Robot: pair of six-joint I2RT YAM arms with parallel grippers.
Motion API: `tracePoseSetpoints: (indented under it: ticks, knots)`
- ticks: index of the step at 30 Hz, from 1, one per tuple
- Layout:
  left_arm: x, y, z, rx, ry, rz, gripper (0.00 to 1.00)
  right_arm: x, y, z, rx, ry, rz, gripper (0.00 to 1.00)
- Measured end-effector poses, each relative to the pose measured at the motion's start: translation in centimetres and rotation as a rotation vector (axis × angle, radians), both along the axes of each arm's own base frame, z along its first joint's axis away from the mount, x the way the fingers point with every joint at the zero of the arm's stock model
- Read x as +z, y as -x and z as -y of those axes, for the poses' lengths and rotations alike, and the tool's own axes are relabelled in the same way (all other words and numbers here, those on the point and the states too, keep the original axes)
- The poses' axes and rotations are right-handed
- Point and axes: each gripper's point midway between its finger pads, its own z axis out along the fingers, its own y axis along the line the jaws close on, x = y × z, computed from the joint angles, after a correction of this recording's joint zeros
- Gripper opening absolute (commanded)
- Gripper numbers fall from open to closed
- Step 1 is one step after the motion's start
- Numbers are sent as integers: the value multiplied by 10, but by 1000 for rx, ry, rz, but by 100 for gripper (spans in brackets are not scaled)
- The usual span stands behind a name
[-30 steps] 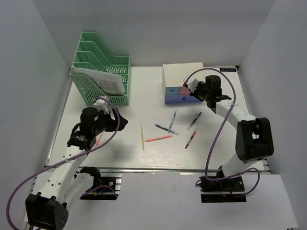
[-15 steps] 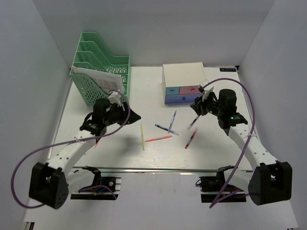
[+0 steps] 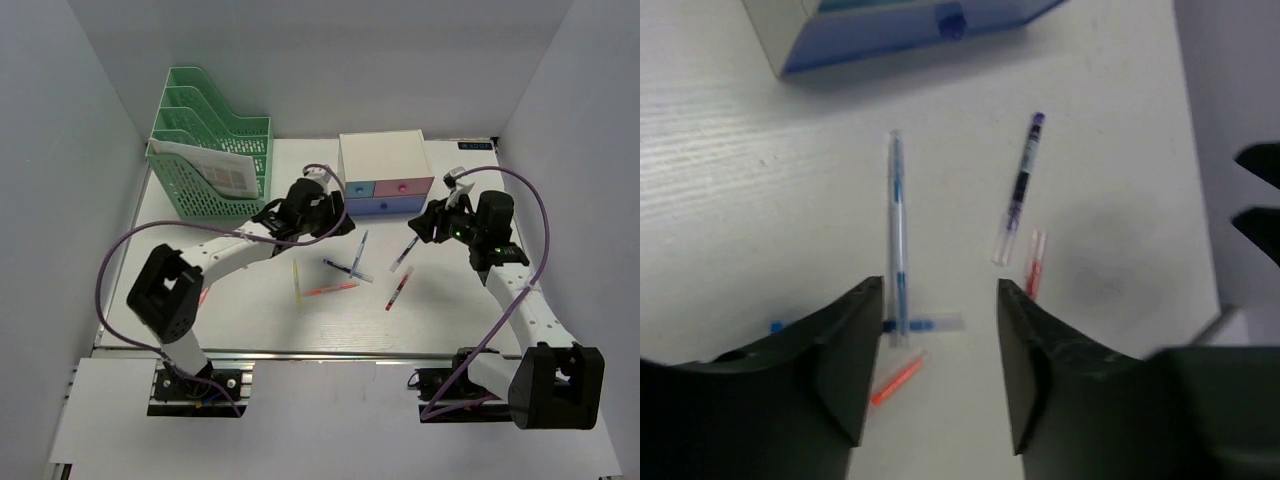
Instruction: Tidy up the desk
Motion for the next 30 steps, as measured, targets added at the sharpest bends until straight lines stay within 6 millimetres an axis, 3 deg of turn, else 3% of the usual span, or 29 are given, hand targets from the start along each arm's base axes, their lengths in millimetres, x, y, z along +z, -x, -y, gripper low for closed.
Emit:
tracePoseSetpoints:
  ticks: [7,18,23,30]
  knots:
    - [-11,-39,35,153,-108,49,64,1,-1,7,-18,-29,-16,47]
    - [-41,-83,48,287,-215,106,52,5,-2,21,-60,-46,-12,47]
    - [-36,-102,54,333,-221,135,52,7,-3,23,-71,-54,-9,47]
    - [-21,-114,56,372,-209,171,53,6,-3,28,-88,-62,-15,47]
